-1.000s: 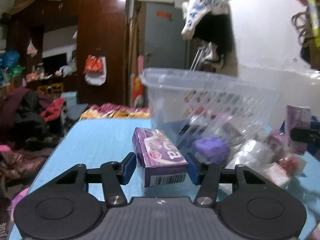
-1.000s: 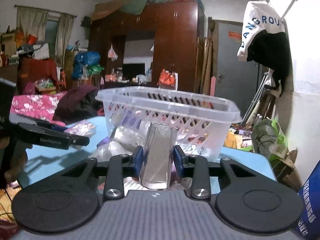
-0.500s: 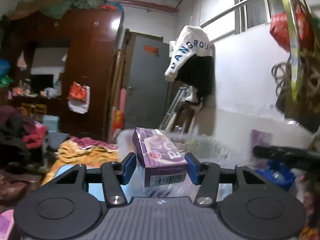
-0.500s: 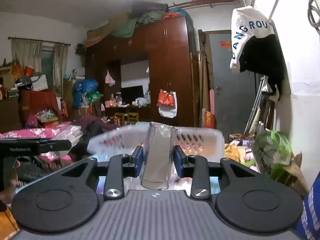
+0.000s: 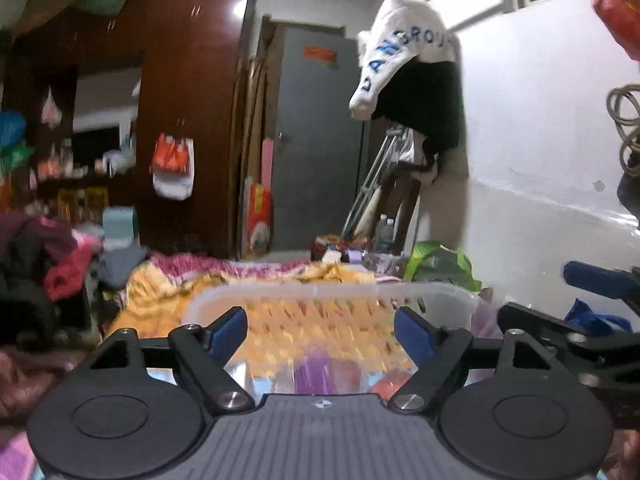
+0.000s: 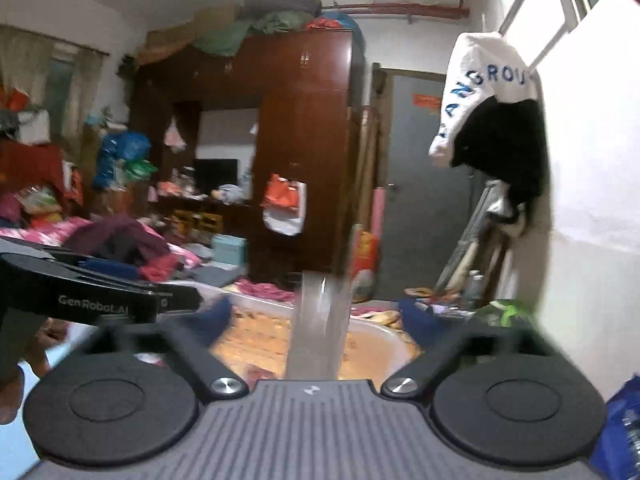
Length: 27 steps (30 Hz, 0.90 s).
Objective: Organize objects
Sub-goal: 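Carry both items over the basket and open both grippers, then move both open grippers back toward the remaining pile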
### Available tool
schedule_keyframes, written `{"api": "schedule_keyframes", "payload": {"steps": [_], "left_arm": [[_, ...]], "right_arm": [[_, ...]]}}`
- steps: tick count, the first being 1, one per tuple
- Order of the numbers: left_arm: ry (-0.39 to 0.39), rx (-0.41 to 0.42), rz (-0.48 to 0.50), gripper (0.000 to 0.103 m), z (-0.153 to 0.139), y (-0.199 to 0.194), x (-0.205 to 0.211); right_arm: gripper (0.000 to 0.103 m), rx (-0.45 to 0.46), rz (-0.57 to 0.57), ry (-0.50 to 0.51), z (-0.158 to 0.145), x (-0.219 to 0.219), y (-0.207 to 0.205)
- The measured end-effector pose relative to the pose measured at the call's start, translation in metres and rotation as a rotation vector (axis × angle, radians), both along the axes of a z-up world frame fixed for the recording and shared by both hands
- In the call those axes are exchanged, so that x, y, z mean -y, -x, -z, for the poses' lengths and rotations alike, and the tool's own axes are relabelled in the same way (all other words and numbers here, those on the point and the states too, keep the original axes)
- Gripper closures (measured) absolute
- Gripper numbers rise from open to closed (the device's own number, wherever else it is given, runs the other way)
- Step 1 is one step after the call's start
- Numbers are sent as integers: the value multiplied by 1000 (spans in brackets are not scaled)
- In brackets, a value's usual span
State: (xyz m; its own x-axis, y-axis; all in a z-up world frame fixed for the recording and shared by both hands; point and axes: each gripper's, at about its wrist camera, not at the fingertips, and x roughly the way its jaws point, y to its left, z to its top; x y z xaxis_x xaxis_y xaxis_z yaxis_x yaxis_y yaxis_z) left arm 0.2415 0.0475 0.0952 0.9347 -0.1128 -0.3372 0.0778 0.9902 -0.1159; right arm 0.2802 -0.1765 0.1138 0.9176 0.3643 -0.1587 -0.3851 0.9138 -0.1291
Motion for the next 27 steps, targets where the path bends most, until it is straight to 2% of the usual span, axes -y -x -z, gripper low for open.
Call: {"api": "schedule_keyframes", "payload": {"steps": [2,5,6,8,9,10,12,15,18,20,23,27], "left_arm": [[15,45,37,19,4,20,-6],[5,147,59,19,13,72,-16],[1,158,78,16,19,88,-19],[1,139,121,15,38,112,-25],[5,109,154,15,49,118,-27],[11,79,187,15,58,120,-26],[21,39,229,15,73,125,-27],[4,20,241,15,88,131,-24],[-6,-8,259,15,98,130,-21],[1,-31,275,15,103,128,-21],[-5,-57,280,15,107,122,-16],[-31,-76,262,15,107,117,-9]], "right_arm": [[3,3,-11,-14,1,8,13],[0,-5,-58,-75,4,33,44],[0,-12,-72,-74,10,41,54],[0,-20,-59,-17,29,54,73],[0,-28,-38,22,58,67,89],[0,-28,-38,22,58,67,89],[0,-105,-62,45,74,72,88],[0,-201,-72,39,92,78,84],[10,-235,-78,-15,98,89,82],[24,-258,-88,-37,98,94,78],[41,-295,-97,12,103,92,72],[45,-289,-107,101,105,78,69]]}}
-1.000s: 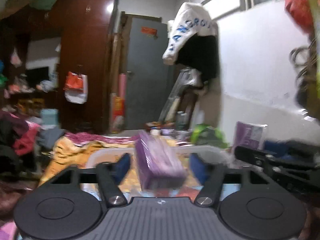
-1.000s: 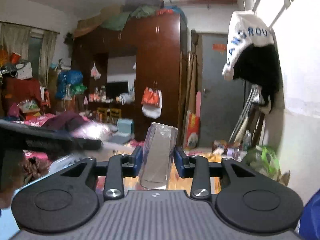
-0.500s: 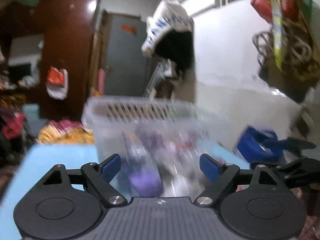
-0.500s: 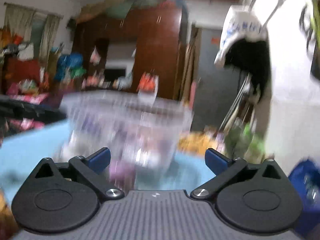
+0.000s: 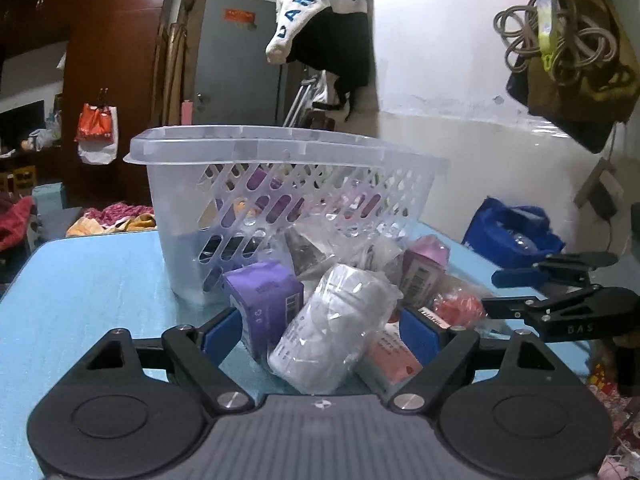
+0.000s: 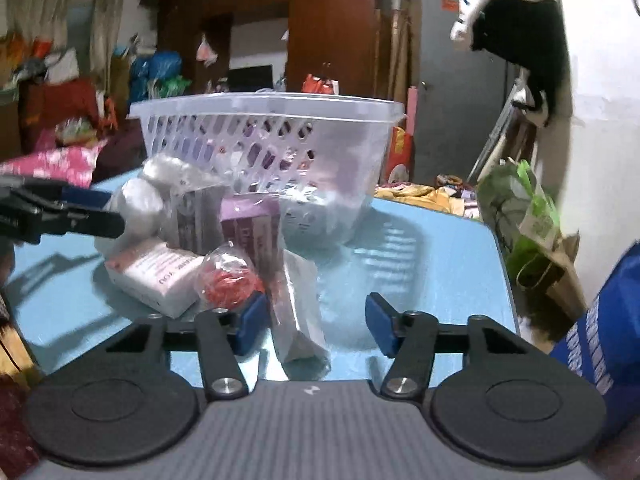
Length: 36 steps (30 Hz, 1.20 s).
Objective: Organize objects
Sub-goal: 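Move both open grippers back toward the remaining pile, then grasp the clear bag with left while right grasps the clear sleeve, carry to basket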
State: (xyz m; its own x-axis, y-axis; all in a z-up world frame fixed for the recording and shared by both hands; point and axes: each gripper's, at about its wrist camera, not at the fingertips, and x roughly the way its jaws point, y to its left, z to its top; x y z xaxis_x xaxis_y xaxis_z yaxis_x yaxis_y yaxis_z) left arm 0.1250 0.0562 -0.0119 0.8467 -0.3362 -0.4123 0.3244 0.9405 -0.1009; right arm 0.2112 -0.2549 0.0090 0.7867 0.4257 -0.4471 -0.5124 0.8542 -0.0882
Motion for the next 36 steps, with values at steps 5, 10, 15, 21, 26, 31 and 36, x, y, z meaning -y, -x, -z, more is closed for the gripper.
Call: {"api": "schedule_keyframes", "payload": {"steps": [5,10,15,21,26,31,36], "left_arm": [[-9,-25,15,15,3,-4,7],[11,-44,19,15,5,-7,7],[37,-30,4,45,6,-5,2],[104,33,-20,46,11,10,-17],[154,106,-10,46,10,22,-35],[161,126,-10,46,6,26,-42],[175,140,-9,46,-5,24,-41]], "right_arm": [[49,-42,-13,59,4,-7,-15],[67,-55,-37,76,7,-8,-14],[68,-40,-26,28,5,1,-13],[68,-10,-23,-78,3,15,-9],[68,42,23,-183,-2,31,-2],[68,76,40,-247,-14,39,3],[68,99,31,-250,-28,28,4]]}}
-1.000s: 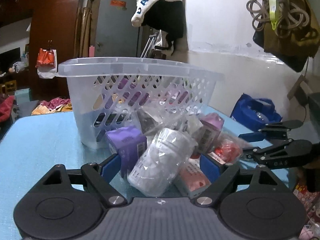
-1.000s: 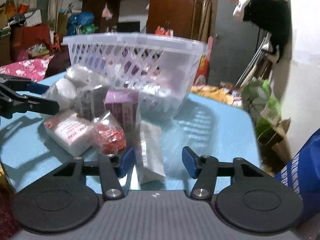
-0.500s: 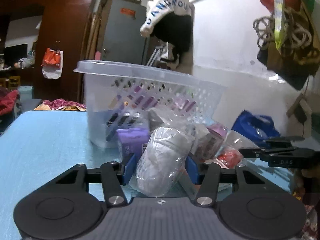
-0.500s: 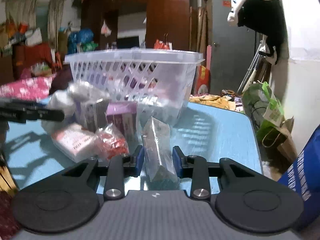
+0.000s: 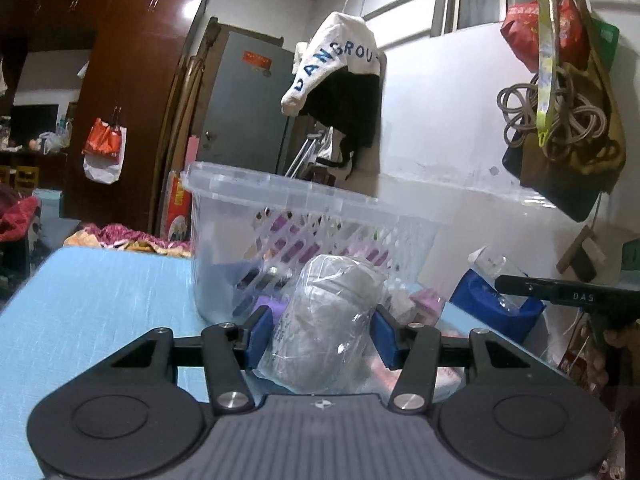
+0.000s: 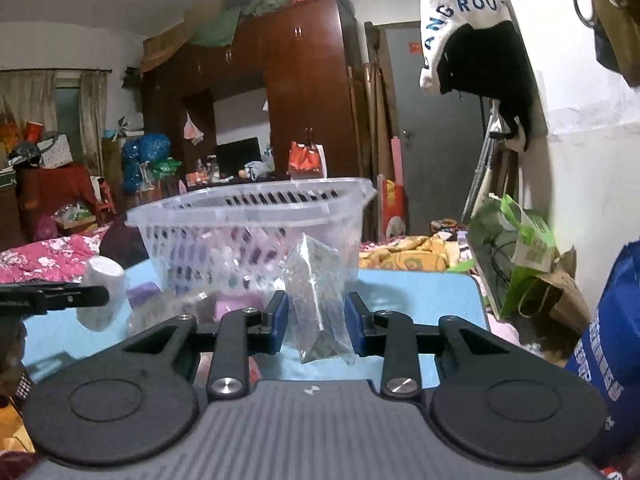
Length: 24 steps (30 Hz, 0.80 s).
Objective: Organize objects
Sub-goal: 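Grasp the clear bag with left while right grasps the clear sleeve, carry to basket, then open both grippers over the basket to drop the items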
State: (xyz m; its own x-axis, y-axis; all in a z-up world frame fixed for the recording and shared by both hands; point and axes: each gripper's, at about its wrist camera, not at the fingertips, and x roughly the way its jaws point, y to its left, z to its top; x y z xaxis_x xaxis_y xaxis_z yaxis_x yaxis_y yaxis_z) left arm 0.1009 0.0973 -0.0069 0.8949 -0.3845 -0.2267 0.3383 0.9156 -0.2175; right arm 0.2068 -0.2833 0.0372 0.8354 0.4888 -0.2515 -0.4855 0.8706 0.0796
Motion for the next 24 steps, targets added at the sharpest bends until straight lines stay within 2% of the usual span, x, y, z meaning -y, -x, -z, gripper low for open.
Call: {"api": "schedule_keyframes", "payload": {"steps": [6,9,13,17,21,22,23,24], "left_arm": [[22,40,-6,46,-32,-2,0],[22,43,-10,46,-55,-12,3],[43,25,-16,46,-82,-37,5],[-5,8,-68,46,-103,-70,21],[-26,-23,-114,45,-111,-106,33],[-31,-27,-113,43,-109,-114,35],[-57,-24,-125,40,-107,-122,39],[-98,-38,-166,31,-104,-129,43]], "right_arm": [[68,22,-31,-37,-27,-17,-11],[68,-2,-69,-102,-48,-25,-29],[68,-19,-77,-98,-58,-41,-47],[68,-24,-56,-63,-63,-63,-66],[68,-6,-40,-18,-67,-80,-78],[66,-1,-38,-7,-67,-85,-78],[59,2,-41,3,-67,-89,-80],[49,-2,-46,15,-66,-93,-80]]}}
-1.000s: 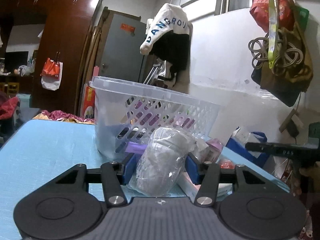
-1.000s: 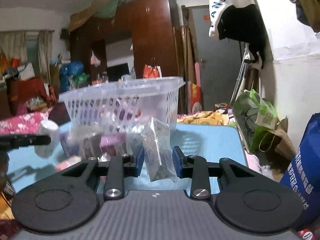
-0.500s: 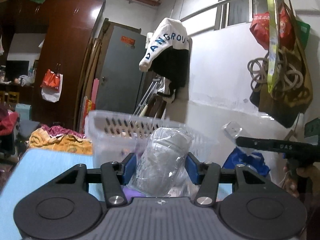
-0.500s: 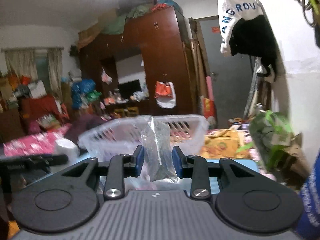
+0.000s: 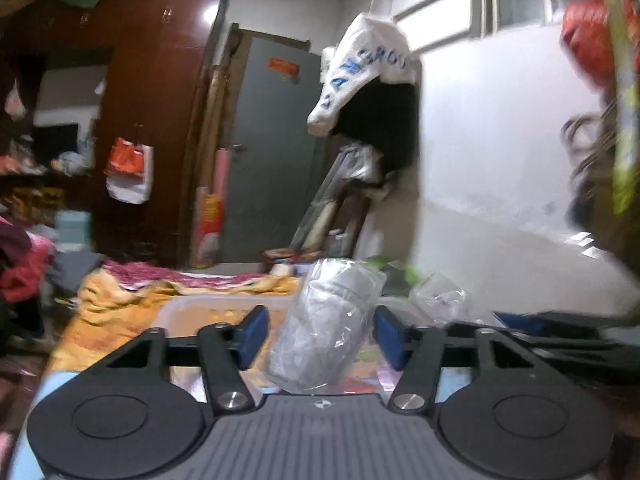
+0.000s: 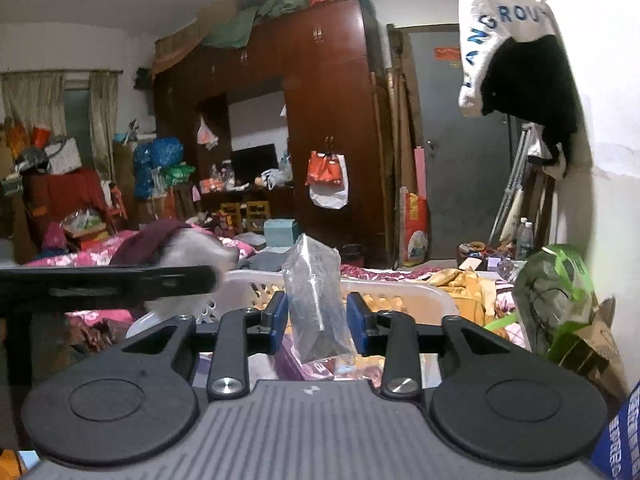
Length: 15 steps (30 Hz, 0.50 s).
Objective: Organize objects
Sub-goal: 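Open both grippers over the basket to drop the items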
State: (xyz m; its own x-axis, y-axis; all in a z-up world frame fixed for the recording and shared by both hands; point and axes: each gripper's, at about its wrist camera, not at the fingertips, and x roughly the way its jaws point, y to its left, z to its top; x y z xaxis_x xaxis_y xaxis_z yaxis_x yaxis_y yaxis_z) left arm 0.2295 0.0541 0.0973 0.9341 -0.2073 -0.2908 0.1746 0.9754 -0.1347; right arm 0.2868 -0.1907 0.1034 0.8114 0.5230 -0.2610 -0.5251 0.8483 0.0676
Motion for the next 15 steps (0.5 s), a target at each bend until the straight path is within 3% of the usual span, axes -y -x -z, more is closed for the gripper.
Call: {"api": "schedule_keyframes", "payload": {"steps": [1,3,6,9,15], "left_arm": [[-43,-21,-47,30,3,-7,4],[-56,-33,-62,30,8,-8,4],[4,11,-5,28,12,24,-10],[32,49,48,11,26,72,-20],[-3,-9,82,11,79,120,-21]], "right_arm": [[30,-19,1,15,2,-4,-1],[21,18,27,18,6,-3,18],[3,29,17,-2,9,7,32],[0,11,-1,-19,25,28,54],[0,-143,-3,30,77,48,69]]}}
